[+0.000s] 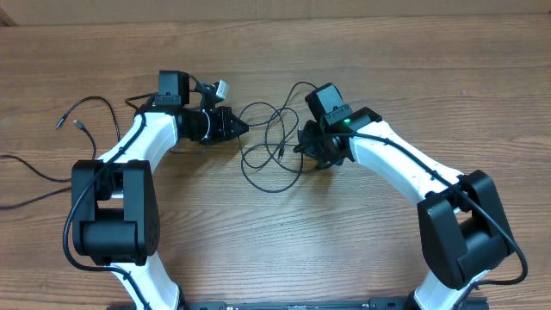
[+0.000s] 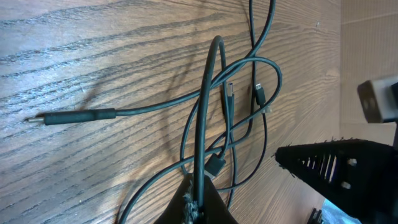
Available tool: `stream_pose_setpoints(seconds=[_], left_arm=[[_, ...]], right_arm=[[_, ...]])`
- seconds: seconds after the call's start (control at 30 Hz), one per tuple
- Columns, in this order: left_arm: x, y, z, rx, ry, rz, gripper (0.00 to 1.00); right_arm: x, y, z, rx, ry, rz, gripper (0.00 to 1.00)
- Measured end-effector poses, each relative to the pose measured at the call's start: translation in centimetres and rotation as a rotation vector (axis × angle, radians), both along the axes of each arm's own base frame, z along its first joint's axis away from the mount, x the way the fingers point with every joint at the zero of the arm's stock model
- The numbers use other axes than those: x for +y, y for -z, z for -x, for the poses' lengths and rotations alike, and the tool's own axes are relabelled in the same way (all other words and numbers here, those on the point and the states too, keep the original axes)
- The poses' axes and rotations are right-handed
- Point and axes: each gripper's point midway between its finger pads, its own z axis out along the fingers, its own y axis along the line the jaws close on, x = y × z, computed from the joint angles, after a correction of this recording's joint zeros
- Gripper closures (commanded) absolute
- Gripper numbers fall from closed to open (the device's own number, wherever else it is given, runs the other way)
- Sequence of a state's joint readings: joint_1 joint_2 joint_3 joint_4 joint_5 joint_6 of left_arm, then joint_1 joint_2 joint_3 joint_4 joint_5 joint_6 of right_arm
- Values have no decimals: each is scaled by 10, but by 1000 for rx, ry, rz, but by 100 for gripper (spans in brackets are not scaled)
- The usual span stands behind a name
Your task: Untangle cables
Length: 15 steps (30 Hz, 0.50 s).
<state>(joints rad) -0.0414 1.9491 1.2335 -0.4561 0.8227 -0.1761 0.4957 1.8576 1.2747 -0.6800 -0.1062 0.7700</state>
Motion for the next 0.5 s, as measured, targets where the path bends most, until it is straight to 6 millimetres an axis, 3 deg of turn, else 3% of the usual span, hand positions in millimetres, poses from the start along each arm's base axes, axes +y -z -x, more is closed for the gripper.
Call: stream_pose_setpoints(seconds=[0.1,0.5], left_arm=[[0,0,0,0,0,0,96],[0,0,0,0,0,0,96]], right_arm=[[9,-3,-2,-26,-43,-25,83],[41,-16,-12,-133,-126,-79,78]])
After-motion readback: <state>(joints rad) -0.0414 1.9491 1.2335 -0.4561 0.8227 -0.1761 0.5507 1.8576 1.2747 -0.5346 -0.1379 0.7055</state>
